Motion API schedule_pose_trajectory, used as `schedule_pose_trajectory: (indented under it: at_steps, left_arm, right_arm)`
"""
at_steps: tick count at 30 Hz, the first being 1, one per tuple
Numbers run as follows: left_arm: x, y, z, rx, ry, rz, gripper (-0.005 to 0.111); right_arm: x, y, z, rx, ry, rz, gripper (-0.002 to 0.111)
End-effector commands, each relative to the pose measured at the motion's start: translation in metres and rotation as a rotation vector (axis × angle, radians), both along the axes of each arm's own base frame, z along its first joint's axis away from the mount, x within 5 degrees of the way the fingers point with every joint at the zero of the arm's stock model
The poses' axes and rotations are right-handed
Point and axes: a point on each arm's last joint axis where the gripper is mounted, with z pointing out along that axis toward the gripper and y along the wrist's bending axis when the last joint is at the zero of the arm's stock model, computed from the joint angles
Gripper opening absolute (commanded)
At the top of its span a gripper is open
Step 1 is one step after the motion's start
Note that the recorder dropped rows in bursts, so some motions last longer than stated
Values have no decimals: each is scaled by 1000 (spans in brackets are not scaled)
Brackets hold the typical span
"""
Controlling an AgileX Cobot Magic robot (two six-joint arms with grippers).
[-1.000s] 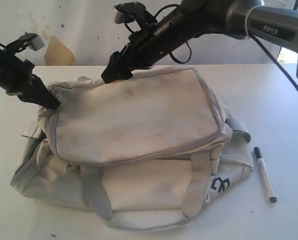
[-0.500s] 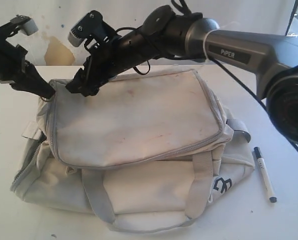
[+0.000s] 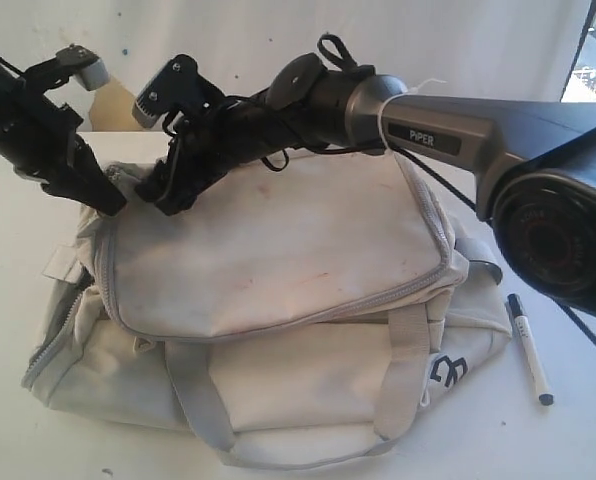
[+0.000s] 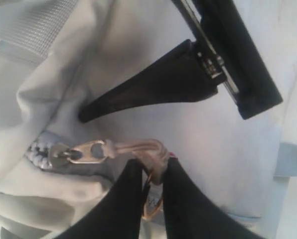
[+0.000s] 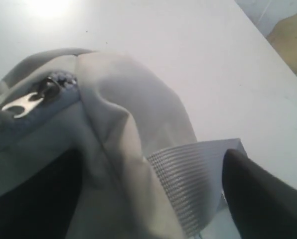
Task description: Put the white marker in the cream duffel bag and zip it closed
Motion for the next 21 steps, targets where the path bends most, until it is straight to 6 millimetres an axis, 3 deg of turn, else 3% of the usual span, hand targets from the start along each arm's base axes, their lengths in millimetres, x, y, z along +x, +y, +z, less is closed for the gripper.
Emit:
schedule_pose_trajectory:
  at_steps: [1,6,13,21]
  left_arm:
    - [-6,-4,5,-1,5,-17,0]
    - [-6,-1,4,34,6,-18,0]
    - [-6,5,1,104,44,47,0]
    - [-6,9,-1,140,86,132,0]
  right_arm:
    - [2,2,-8,-2,2,-4,68]
    - [-1,4,-12,-9,23,18,49]
    - [-2,5,-9,12,46,23,3]
    - [6,5,12,142,101,-116,0]
